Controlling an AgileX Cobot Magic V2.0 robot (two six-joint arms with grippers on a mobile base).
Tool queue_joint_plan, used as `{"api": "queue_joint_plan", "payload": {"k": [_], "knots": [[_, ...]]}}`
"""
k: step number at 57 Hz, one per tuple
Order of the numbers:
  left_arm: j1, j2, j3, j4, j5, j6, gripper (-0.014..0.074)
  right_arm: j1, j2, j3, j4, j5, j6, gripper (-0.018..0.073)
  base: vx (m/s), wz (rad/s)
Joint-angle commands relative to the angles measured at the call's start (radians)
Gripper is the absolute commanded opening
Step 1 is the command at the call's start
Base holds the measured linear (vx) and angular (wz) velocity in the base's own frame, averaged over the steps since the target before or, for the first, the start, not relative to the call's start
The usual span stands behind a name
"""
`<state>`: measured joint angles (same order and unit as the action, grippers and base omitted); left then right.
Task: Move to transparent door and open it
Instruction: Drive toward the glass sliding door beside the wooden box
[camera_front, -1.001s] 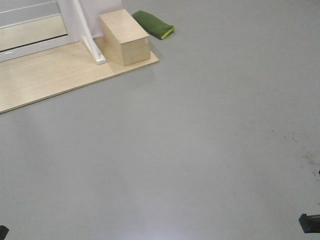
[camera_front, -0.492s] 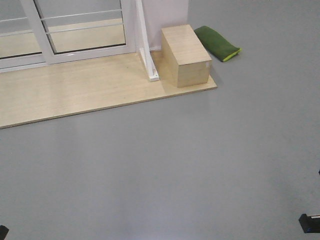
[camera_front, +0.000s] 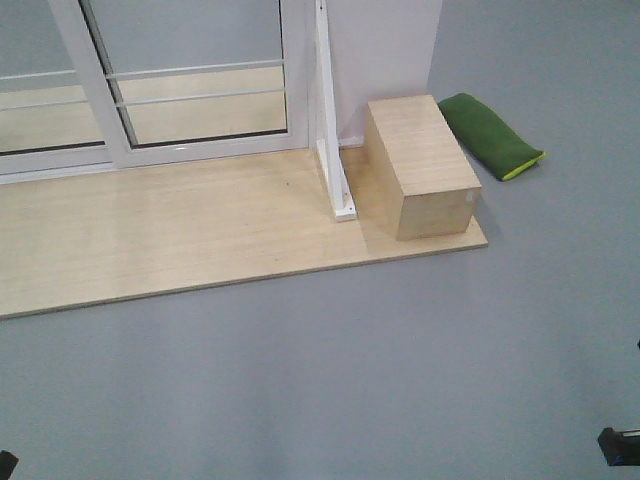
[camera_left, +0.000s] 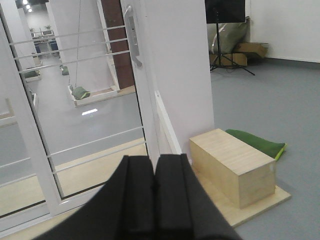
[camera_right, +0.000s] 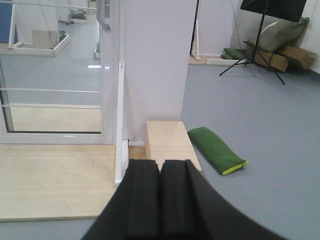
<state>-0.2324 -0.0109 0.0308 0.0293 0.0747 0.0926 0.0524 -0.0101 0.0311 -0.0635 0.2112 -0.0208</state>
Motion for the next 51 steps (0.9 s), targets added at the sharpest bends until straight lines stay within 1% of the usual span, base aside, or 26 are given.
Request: {"api": "queue_joint_plan", "payload": {"k": [1,14,32,51], "knots": [[0.002,-0.005,0.015,-0.009,-0.08,-0.002,-0.0006,-0.005,-0.016,0.003,-0.009,-0.083,-0.001,0.0001,0.62,0.05],[0.002,-0.005,0.015,-0.009,-0.08,-0.002,-0.0006,-0.005,-0.016,0.003,-0.009,-0.082,-0.001,0.0001,0.62,0.1],[0.002,-0.005,0.015,-0.009,-0.08,-0.002,-0.0006,-0.005,-0.016,0.003,-0.009,-0.082,-0.001,0.0001,0.59,0.22],[0.002,-0.005,0.015,-0.009,-0.08,-0.002,-0.0006,-0.005,-0.016,0.003,-0.009,-0.082,-0.001,0.0001,0.53,0.15]]}}
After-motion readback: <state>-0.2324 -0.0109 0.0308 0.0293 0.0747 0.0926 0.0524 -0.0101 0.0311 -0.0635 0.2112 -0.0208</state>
